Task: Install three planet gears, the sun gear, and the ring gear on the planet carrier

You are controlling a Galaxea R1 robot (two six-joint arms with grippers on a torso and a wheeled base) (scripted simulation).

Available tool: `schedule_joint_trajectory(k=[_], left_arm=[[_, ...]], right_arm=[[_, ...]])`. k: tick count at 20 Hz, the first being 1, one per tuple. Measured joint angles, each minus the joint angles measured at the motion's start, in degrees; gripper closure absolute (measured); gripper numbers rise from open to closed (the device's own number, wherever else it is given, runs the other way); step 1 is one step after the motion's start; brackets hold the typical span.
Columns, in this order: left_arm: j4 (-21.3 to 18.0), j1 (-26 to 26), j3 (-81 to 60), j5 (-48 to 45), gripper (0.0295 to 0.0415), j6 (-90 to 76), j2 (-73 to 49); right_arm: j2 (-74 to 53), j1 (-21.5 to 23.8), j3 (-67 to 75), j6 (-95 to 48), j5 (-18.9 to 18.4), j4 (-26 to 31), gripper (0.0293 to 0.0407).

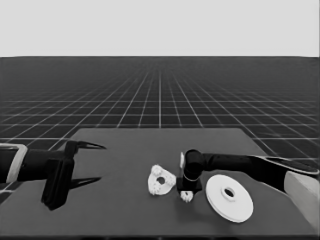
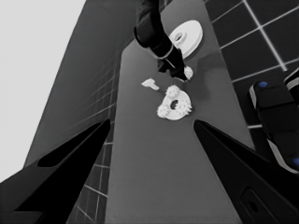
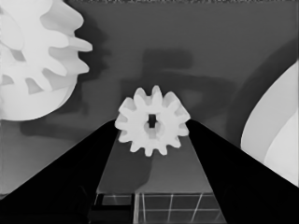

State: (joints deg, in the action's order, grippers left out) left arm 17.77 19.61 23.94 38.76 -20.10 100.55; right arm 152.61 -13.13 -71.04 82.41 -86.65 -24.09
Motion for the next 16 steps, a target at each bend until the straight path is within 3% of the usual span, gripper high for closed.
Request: schedule_joint_trajectory(k=[2,4,10,13,16], left_arm=[[0.00,0.00,0.00,0.00,0.0326,0.00,0.00],[0.00,0.00,0.00,0.00,0.0326,0.00,0.00],[0.00,0.00,0.00,0.00,0.0326,0.00,0.00],[0.00,0.00,0.00,0.00,0.0326,0.00,0.00],[0.00,0.00,0.00,0.00,0.0326,0.00,0.00]], right_arm=[[-1.45,8.00,5.97,3.84,-2.56,7.99,0.0390],[-1.62,11.50,7.00,4.65,-2.82,11.27,0.0390],[-1.66,13.17,7.24,4.86,-2.84,12.99,0.0390],[16.98,14.65,-16.22,0.14,-2.13,14.57,0.0390],[21.23,14.78,-23.21,-2.67,-1.72,14.84,0.0390]])
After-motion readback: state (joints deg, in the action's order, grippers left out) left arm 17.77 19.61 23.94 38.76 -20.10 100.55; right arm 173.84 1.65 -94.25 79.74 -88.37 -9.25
